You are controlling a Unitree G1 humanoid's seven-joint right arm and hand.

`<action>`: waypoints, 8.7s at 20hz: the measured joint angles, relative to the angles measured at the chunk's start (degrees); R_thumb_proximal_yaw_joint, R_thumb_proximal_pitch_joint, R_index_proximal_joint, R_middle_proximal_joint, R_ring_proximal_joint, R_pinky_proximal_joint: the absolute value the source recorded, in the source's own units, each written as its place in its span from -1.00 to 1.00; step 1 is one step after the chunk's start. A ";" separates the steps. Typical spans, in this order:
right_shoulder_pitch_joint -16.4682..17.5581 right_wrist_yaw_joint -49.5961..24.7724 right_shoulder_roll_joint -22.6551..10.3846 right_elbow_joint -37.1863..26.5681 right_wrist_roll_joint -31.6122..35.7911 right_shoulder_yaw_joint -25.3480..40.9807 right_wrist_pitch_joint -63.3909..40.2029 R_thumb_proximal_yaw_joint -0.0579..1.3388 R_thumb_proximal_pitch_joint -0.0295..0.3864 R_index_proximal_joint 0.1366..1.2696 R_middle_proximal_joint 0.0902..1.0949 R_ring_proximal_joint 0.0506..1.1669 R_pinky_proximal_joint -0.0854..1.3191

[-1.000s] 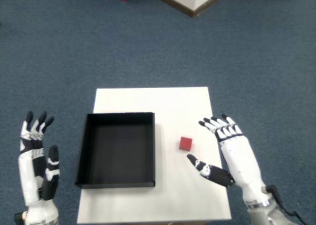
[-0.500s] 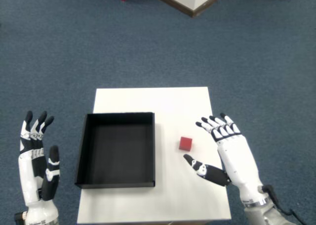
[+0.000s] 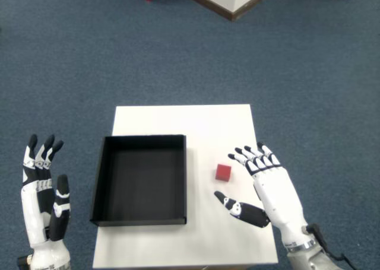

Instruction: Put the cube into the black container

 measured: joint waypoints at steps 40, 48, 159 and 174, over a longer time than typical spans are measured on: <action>0.69 7.76 -0.08 -7.02 4.64 -2.07 2.27 -0.35 -0.73 -0.57 -0.66 -0.59 -0.78; 1.71 9.79 -0.07 -7.11 4.63 -2.19 4.16 -0.35 -0.70 -0.54 -0.66 -0.58 -0.78; -22.30 -0.59 5.76 32.28 -11.38 6.76 11.39 -0.39 -0.84 -0.37 -0.60 -0.60 -0.69; -23.52 1.43 6.11 31.51 -11.88 7.08 12.81 -0.33 -0.70 -0.30 -0.61 -0.62 -0.70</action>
